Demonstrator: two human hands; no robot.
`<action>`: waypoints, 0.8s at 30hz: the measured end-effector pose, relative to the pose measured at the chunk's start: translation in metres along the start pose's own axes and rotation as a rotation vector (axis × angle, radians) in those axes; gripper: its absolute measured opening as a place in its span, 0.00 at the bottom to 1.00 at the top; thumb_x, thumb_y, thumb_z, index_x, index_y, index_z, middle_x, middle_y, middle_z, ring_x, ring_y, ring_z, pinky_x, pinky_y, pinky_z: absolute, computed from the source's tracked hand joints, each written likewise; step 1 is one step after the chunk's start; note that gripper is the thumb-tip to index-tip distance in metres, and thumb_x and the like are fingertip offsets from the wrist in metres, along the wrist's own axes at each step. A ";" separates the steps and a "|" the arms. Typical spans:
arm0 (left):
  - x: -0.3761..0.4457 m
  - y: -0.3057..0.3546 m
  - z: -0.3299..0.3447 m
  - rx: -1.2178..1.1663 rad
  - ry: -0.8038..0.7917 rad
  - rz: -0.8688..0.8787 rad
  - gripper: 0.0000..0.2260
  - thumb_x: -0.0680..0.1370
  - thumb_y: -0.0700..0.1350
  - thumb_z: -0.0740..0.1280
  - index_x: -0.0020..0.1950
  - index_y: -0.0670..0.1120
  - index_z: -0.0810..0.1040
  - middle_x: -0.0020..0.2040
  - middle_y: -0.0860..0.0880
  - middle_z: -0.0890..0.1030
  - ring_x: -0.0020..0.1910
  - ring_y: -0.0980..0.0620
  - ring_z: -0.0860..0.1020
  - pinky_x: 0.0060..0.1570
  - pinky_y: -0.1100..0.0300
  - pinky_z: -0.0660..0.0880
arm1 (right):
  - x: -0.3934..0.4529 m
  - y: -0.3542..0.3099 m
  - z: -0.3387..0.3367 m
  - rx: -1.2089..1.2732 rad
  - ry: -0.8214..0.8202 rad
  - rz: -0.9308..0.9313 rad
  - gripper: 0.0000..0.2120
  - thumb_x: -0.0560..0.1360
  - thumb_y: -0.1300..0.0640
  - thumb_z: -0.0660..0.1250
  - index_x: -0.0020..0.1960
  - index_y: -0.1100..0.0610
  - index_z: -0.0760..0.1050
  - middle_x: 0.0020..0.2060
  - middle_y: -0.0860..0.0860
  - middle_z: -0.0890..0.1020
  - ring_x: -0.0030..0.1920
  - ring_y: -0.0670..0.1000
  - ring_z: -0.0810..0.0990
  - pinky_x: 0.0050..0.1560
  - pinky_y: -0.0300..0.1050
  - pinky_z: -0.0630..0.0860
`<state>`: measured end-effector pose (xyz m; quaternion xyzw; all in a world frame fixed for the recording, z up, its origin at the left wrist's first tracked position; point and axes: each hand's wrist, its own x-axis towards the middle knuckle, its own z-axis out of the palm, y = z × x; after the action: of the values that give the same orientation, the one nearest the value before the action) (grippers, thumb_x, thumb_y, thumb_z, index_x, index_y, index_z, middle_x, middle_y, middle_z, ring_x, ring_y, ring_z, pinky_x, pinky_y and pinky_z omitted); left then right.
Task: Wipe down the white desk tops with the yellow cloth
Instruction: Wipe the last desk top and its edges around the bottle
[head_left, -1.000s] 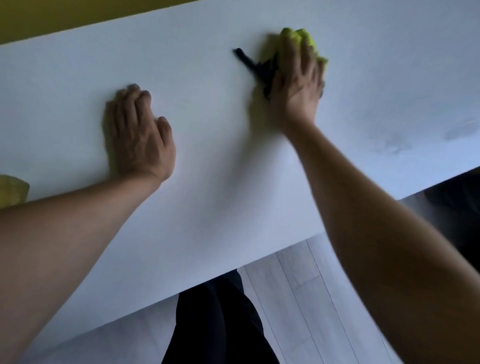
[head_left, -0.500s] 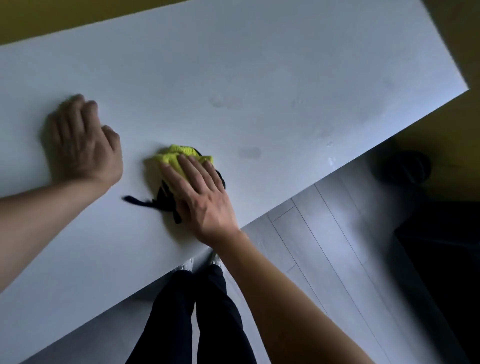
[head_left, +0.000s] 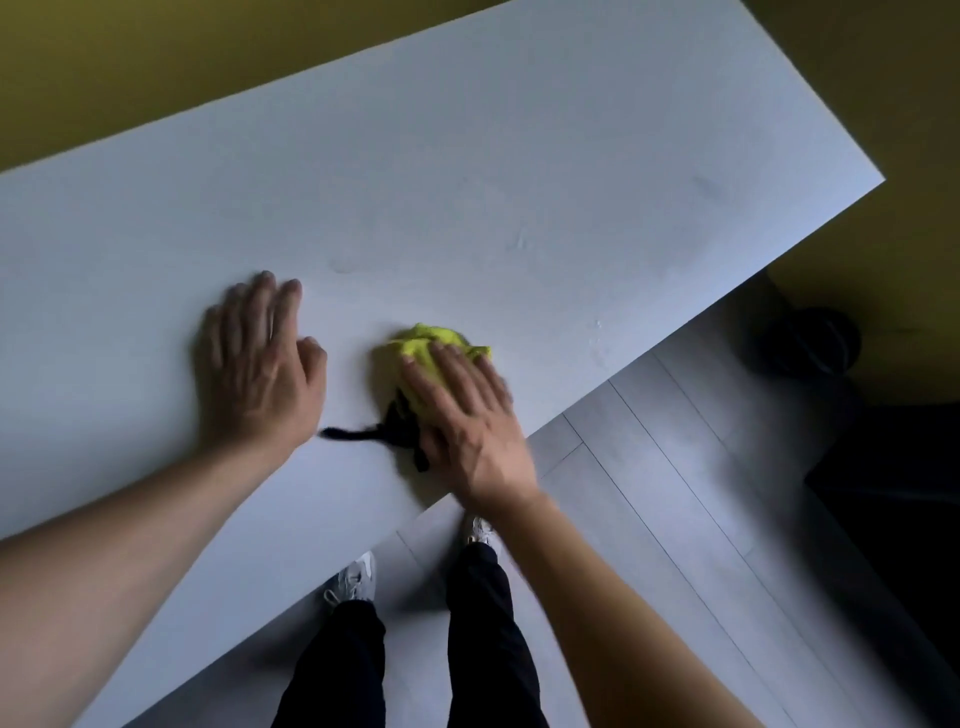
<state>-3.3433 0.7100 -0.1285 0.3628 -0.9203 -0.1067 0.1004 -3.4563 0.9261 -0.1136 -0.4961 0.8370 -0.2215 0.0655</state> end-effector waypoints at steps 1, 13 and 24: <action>0.000 0.001 0.001 0.013 -0.002 -0.011 0.27 0.81 0.49 0.54 0.80 0.45 0.66 0.81 0.41 0.65 0.80 0.37 0.61 0.80 0.41 0.53 | 0.002 0.022 -0.008 -0.006 0.015 0.030 0.30 0.80 0.52 0.64 0.80 0.51 0.62 0.79 0.56 0.64 0.80 0.57 0.58 0.79 0.60 0.55; 0.001 0.002 0.004 0.033 -0.017 -0.079 0.26 0.82 0.48 0.53 0.82 0.46 0.64 0.84 0.43 0.60 0.82 0.41 0.58 0.82 0.45 0.52 | 0.043 0.144 -0.056 -0.067 0.246 0.564 0.33 0.76 0.51 0.54 0.81 0.51 0.58 0.80 0.56 0.59 0.81 0.59 0.55 0.80 0.60 0.51; 0.002 0.000 0.007 -0.025 0.045 -0.114 0.25 0.82 0.44 0.54 0.79 0.41 0.67 0.81 0.38 0.63 0.80 0.36 0.61 0.80 0.43 0.58 | 0.063 0.007 0.009 0.093 -0.032 -0.217 0.28 0.81 0.55 0.63 0.79 0.54 0.64 0.77 0.58 0.67 0.79 0.59 0.61 0.79 0.58 0.53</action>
<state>-3.3465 0.7099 -0.1349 0.4156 -0.8942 -0.1159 0.1193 -3.4900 0.8722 -0.1173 -0.5838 0.7659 -0.2580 0.0773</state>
